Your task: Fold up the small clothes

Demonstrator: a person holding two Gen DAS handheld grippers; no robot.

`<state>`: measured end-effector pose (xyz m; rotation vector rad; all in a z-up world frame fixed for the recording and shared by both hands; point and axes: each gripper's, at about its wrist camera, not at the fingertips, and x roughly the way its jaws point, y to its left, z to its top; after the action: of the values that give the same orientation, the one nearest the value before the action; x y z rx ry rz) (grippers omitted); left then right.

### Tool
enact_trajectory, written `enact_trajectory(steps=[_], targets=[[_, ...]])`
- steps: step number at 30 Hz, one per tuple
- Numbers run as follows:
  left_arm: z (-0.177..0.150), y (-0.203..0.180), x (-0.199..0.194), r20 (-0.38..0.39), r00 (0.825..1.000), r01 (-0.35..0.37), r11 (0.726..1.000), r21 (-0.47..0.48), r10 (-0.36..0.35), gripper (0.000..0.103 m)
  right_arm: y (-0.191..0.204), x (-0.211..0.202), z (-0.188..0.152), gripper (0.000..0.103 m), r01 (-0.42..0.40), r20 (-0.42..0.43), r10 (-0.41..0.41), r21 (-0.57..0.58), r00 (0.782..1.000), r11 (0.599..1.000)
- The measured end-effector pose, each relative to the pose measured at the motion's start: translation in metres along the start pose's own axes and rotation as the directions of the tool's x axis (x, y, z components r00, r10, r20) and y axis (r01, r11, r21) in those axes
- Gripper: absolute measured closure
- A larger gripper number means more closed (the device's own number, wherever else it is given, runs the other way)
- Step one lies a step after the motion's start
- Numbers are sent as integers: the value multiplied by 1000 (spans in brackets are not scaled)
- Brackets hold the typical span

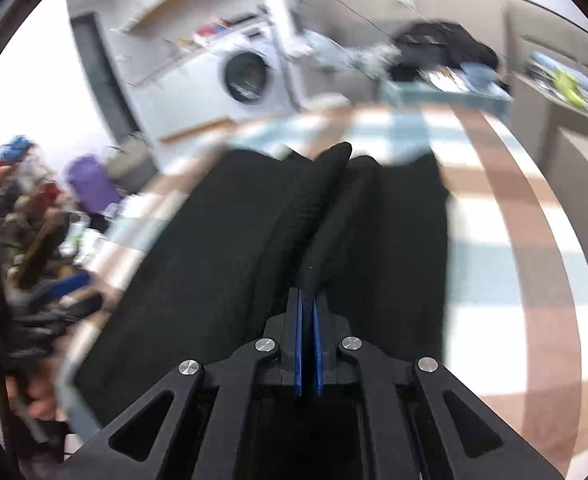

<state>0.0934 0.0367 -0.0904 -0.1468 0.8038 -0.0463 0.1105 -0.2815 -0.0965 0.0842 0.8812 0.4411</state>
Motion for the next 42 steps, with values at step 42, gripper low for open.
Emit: enact_trajectory(steps=[42], targets=[[-44,-40,-13,-95,992,104,975,199,-86,21,6,-19,-44,82,-199,-84,201,33,976,979]])
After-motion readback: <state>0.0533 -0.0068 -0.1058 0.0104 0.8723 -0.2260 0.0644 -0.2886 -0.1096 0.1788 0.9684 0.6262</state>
